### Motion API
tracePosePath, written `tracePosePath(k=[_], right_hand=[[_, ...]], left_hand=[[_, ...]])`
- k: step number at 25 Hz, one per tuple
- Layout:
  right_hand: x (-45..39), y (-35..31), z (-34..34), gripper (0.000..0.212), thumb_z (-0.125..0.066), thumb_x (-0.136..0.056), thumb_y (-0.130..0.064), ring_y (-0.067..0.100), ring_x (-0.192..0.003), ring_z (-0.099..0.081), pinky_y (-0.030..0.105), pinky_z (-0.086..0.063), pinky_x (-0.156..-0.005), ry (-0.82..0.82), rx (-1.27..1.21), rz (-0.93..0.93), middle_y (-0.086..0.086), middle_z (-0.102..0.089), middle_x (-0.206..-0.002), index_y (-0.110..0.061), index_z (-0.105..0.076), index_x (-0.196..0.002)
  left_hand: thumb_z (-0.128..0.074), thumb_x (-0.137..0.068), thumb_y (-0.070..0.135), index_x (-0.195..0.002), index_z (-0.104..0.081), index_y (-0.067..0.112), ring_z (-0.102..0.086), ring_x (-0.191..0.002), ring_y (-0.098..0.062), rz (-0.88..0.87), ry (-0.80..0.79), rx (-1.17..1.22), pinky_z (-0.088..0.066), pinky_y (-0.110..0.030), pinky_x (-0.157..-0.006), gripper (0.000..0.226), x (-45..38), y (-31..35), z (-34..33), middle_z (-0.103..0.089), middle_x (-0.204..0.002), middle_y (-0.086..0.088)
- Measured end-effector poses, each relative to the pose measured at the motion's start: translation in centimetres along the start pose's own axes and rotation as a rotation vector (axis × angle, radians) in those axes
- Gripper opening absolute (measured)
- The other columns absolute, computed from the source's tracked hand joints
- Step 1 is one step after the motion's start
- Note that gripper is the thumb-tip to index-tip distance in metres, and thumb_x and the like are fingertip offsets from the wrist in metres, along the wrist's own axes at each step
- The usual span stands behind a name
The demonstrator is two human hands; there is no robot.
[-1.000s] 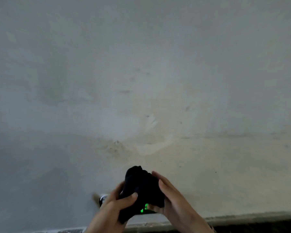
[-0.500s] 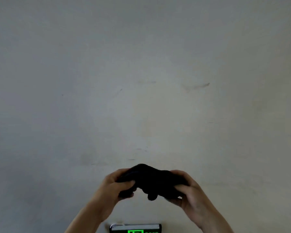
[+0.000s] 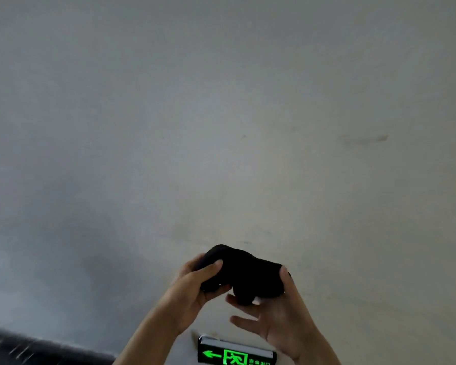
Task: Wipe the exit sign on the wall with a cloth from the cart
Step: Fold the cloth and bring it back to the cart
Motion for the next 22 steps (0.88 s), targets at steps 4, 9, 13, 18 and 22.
tracePosePath(k=[4,9,13,18,22], right_hand=[[-4.3,2.1,-4.2,0.061,-0.053,-0.091,-0.053,0.038,-0.084,-0.075,0.044,-0.061,-0.066,0.036,-0.042,-0.05,0.023,-0.075,-0.104,-0.001,-0.068,-0.12],[-11.0,8.1,-12.4,0.022,-0.05,-0.098,-0.005,0.024,-0.069,-0.077,0.031,-0.06,-0.054,-0.011,0.16,-0.153,0.015,-0.078,-0.083,-0.005,-0.065,-0.114],[-15.7,15.9,-19.5,0.013,-0.054,-0.095,-0.001,0.029,-0.081,-0.073,0.031,-0.06,-0.055,-0.079,0.428,-0.216,0.02,-0.074,-0.092,0.001,-0.062,-0.106],[-19.0,25.4,-24.2,0.017,-0.058,-0.093,0.004,0.029,-0.083,-0.066,0.037,-0.057,-0.07,-0.104,0.555,-0.29,0.021,-0.066,-0.099,0.001,-0.057,-0.11],[-20.8,32.0,-24.2,0.018,-0.061,-0.091,0.002,0.029,-0.086,-0.064,0.041,-0.058,-0.072,-0.135,0.7,-0.367,0.016,-0.065,-0.096,-0.003,-0.056,-0.107]], left_hand=[[-0.071,-0.072,0.005,-0.109,-0.069,0.0,-0.071,-0.095,-0.032,-0.077,0.18,-0.055,-0.059,-0.031,-0.071,0.037,3.1,2.6,9.0,-0.073,-0.106,-0.021],[-0.073,-0.069,0.013,-0.107,-0.071,0.004,-0.073,-0.09,-0.026,-0.115,0.507,-0.003,-0.059,-0.03,-0.069,0.038,9.2,4.7,21.5,-0.076,-0.1,-0.016],[-0.073,-0.074,0.014,-0.107,-0.069,0.003,-0.073,-0.088,-0.028,-0.165,0.791,0.145,-0.059,-0.041,-0.076,0.035,16.5,4.3,30.9,-0.076,-0.099,-0.016],[-0.059,-0.09,0.0,-0.102,-0.068,0.004,-0.07,-0.091,-0.033,-0.231,1.1,0.458,-0.059,-0.041,-0.065,0.015,24.2,0.9,38.4,-0.074,-0.096,-0.019],[-0.059,-0.09,-0.003,-0.105,-0.066,0.002,-0.069,-0.09,-0.034,-0.225,1.306,0.612,-0.058,-0.041,-0.065,0.017,29.1,-4.9,40.8,-0.074,-0.093,-0.019]])
Point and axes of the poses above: each hand's wrist, its own x-axis away from the middle knuckle, its own z-axis out of the back of the hand, y = z × x, the point moved 10 cm from there along -x, towards the middle knuckle
